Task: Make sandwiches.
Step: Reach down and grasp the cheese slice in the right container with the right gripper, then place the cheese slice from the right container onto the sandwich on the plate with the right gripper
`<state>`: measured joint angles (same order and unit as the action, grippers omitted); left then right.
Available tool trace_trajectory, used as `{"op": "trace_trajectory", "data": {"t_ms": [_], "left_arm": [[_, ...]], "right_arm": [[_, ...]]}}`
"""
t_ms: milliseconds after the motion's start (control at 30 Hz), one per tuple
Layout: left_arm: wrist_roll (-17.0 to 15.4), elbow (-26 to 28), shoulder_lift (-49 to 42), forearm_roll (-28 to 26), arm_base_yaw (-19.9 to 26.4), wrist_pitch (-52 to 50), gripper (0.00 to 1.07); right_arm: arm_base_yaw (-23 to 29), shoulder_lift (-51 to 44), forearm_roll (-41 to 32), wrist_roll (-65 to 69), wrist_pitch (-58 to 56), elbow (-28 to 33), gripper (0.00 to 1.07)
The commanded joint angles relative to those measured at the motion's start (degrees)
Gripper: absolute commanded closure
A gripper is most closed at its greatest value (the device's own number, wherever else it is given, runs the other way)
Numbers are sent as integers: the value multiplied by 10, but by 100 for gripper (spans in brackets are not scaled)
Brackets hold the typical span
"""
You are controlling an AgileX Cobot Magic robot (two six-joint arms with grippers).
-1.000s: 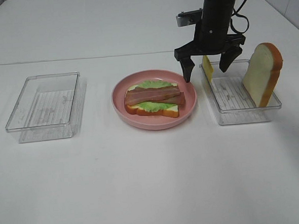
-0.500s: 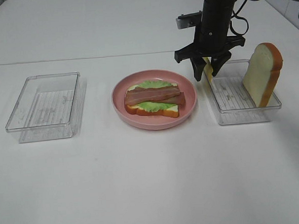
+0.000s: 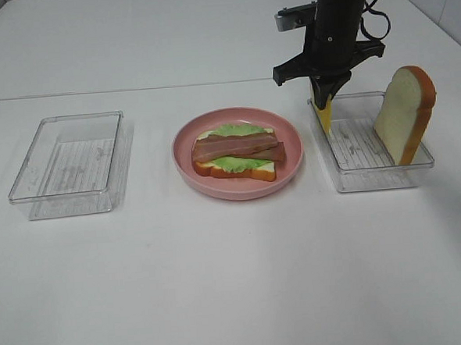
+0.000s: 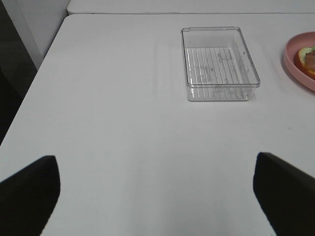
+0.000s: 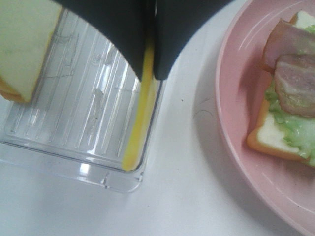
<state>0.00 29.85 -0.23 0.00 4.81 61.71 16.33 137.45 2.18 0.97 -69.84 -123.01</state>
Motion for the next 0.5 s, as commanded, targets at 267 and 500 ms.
{"op": "trace_trajectory", "data": {"t_ms": [267, 500], "left_arm": [[-3, -1, -10, -4, 2, -2, 6], [-3, -1, -10, -4, 2, -2, 6]], "right_arm": [[1, -42, 7, 1, -29, -6, 107], [2, -97, -3, 2, -36, -6, 107]]}}
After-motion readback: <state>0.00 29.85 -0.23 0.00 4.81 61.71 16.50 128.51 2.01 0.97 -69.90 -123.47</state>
